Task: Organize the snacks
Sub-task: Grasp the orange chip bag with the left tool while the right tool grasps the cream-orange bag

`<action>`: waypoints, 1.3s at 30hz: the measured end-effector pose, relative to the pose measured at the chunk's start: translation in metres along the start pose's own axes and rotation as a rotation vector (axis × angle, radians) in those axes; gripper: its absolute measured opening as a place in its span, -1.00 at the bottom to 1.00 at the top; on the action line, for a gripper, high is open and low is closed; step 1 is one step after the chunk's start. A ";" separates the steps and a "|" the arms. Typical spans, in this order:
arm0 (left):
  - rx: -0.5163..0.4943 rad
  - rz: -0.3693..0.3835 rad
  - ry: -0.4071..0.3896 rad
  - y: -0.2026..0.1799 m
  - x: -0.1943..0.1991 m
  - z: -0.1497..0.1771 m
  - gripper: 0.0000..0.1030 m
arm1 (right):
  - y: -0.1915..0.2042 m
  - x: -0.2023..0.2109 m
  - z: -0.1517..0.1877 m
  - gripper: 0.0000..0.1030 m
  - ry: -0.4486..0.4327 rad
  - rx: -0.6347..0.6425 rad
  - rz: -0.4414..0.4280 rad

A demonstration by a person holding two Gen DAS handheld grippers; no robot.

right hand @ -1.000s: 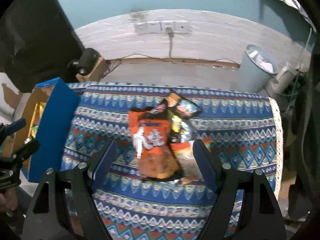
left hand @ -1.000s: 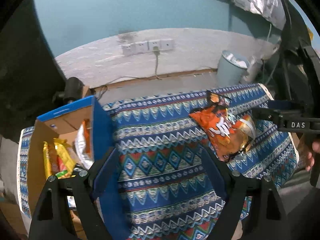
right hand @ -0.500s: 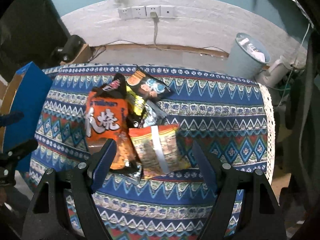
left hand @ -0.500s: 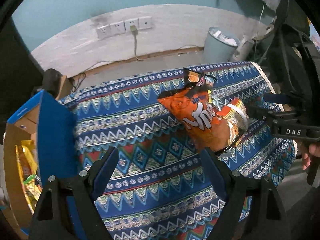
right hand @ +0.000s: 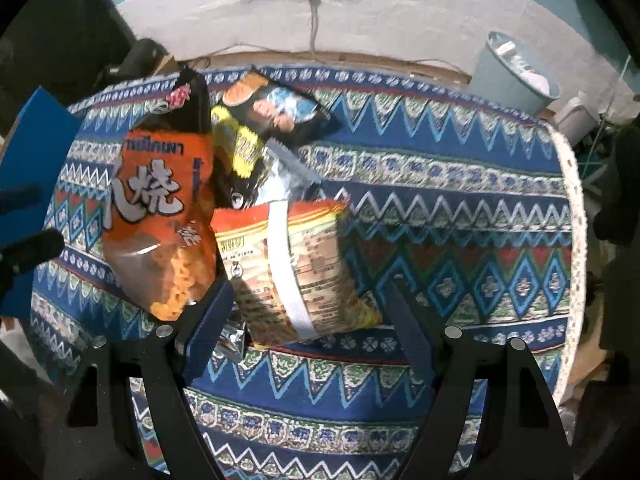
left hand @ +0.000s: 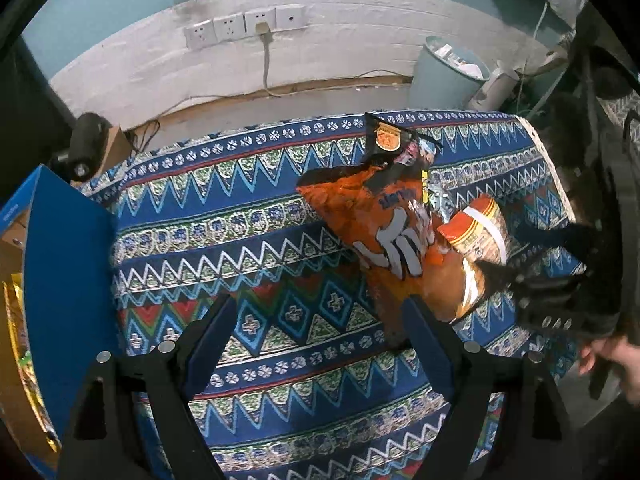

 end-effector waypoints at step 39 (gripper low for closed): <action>0.098 0.232 0.100 -0.043 -0.061 -0.005 -0.05 | -0.019 -0.022 0.014 0.10 0.017 -0.091 0.018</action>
Point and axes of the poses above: each gripper's, at about its wrist camera, not at the fingertips, and x roughly against the way its jaws point, y to its left, z to its underside, the point moved 7 cm from there along -x, roughly the way its jaws point, and after that the axes turned 7 degrees about -z, right-handed, at the moved point
